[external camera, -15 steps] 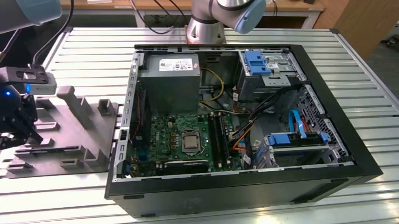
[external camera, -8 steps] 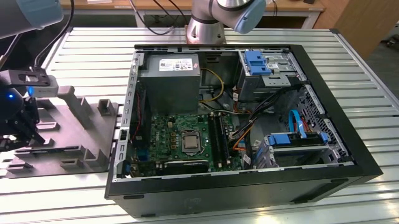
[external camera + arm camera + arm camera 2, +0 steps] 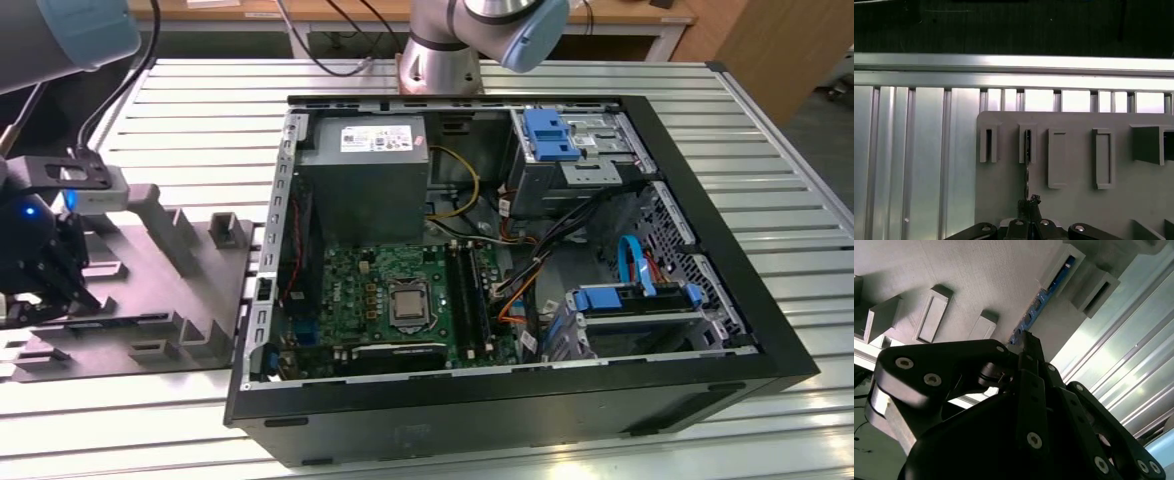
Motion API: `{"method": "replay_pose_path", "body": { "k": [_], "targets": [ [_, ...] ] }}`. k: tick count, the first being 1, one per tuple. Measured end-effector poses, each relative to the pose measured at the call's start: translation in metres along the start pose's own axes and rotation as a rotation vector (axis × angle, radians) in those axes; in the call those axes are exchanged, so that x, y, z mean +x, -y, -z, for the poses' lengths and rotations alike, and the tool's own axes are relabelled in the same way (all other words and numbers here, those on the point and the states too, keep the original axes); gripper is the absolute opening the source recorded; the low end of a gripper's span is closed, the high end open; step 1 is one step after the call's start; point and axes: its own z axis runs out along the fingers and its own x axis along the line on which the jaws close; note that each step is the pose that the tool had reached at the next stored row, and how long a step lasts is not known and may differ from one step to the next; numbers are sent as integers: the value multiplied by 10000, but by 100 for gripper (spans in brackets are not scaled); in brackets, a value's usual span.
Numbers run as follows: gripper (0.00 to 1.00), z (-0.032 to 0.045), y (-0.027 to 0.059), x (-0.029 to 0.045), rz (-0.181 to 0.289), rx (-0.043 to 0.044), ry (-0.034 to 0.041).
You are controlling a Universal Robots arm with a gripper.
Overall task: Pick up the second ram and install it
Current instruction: 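Pick up the second ram and move it above second insertion slot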
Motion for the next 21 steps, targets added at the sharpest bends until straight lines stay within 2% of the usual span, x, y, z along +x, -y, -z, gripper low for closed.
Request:
{"method": "replay_pose_path", "body": {
  "k": [10, 18, 20, 21],
  "targets": [
    [10, -79, 2, 9, 70, 26, -3],
    [10, -80, 2, 9, 74, 27, -2],
    [16, -81, 2, 9, 75, 28, -2],
    [16, -80, 2, 9, 75, 28, -2]
  ]
}}
